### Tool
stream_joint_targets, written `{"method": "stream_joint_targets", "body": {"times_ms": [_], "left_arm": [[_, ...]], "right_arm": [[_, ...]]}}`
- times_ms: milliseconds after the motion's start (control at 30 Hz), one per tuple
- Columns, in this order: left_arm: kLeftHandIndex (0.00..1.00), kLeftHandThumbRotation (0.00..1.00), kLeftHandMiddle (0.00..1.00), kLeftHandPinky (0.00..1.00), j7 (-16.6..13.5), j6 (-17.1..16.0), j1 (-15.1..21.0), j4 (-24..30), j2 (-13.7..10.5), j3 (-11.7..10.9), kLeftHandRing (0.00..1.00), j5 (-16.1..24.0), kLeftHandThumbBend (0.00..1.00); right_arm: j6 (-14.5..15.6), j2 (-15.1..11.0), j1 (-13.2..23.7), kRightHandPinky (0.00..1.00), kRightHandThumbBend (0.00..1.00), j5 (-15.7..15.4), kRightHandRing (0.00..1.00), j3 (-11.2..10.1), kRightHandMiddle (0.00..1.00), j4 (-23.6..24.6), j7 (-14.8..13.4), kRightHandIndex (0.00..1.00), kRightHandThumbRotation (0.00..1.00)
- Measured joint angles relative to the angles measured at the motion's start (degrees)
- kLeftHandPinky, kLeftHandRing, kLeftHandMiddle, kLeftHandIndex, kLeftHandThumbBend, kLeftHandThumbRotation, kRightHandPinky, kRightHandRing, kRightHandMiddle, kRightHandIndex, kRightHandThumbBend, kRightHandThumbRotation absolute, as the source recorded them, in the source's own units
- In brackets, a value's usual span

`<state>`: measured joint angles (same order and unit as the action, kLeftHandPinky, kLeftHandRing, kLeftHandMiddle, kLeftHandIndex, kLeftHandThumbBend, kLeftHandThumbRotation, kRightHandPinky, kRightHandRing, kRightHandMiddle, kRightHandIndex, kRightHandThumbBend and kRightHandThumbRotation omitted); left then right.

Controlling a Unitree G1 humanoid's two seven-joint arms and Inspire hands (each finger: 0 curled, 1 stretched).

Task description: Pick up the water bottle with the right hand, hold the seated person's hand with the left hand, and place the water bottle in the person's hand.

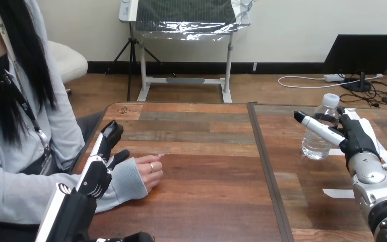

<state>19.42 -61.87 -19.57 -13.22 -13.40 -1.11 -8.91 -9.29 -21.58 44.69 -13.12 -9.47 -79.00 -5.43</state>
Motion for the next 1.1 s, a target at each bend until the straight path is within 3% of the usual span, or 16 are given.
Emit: {"method": "stream_joint_targets", "body": {"times_ms": [267,700,1100], "left_arm": [[1.00,0.58,1.00,0.91,0.01,-0.01,0.00,-0.03,-0.04,0.00,1.00,0.04,1.00],[1.00,0.59,1.00,0.91,0.01,-0.01,0.00,-0.11,-0.04,0.00,1.00,0.20,1.00],[1.00,0.59,1.00,0.92,0.01,-0.18,-0.04,-0.11,-0.04,0.00,1.00,0.22,1.00]], "right_arm": [[-0.27,0.00,0.00,0.95,1.00,0.77,0.98,-0.41,1.00,0.00,0.39,1.00,0.52],[-0.45,-0.01,0.00,0.88,1.00,0.56,0.94,-0.12,0.99,0.00,0.33,1.00,0.54],[-0.45,-0.03,0.00,0.94,1.00,0.42,0.96,0.00,0.99,0.00,0.11,1.00,0.47]]}}
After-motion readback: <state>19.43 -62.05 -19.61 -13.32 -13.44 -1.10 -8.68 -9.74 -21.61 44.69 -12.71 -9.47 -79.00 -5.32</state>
